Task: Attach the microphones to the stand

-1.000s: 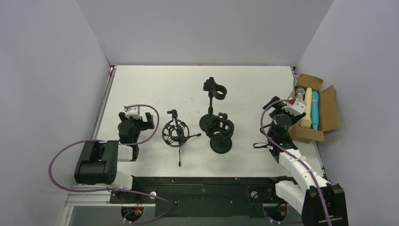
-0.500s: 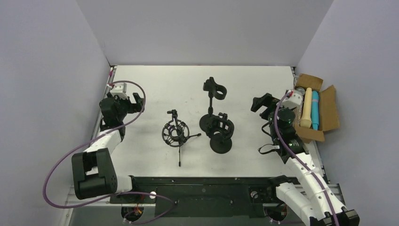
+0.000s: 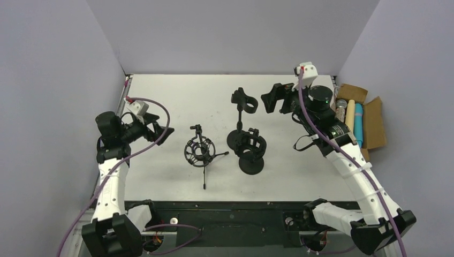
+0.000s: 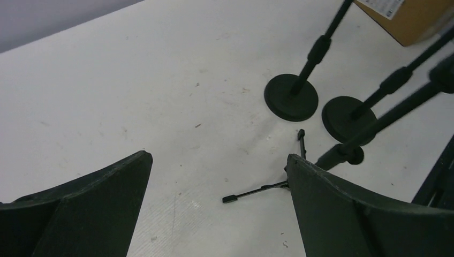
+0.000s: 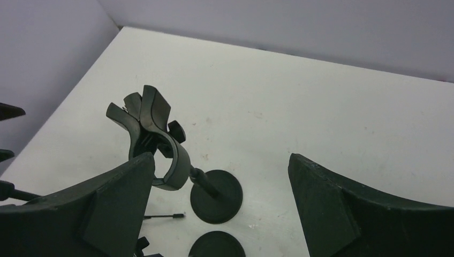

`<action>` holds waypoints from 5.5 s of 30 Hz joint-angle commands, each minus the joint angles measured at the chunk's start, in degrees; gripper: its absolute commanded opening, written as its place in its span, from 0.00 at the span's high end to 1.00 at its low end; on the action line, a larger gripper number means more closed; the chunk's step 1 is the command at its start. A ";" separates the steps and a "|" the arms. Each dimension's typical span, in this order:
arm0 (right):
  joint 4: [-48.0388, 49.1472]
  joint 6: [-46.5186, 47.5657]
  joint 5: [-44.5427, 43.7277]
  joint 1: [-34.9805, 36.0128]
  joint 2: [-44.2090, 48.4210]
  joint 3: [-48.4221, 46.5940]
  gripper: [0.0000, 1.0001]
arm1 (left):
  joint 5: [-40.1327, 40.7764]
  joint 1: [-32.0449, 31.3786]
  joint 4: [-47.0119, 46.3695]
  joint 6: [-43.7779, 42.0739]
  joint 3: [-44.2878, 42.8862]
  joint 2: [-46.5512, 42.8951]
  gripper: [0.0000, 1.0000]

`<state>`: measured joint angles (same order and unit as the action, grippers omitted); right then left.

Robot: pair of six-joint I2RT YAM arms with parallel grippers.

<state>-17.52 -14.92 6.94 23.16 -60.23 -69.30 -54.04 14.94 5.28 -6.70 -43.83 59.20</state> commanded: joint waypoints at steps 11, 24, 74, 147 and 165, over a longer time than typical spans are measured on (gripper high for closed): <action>-10.38 11.67 11.06 5.93 -11.46 -13.72 0.09 | -16.52 0.50 22.00 -22.08 4.19 -13.98 0.04; -15.81 16.16 5.95 10.51 -21.07 -21.82 0.10 | -1.63 -13.73 -2.26 1.50 15.75 -29.81 0.04; 12.83 4.47 -9.22 -1.05 -48.84 -40.36 0.94 | 18.60 -33.13 -57.08 13.79 30.44 -8.46 0.08; -16.55 0.70 12.91 5.38 -0.26 -5.82 0.10 | 1.81 -15.56 -36.12 5.76 -33.35 55.00 0.01; -28.10 1.76 14.77 9.22 1.20 -5.29 0.23 | 14.16 -12.81 0.23 -5.34 -14.99 27.71 0.04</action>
<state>-43.83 -14.11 20.84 31.59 -57.82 -73.60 -43.59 2.17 -2.00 -9.54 -60.97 92.88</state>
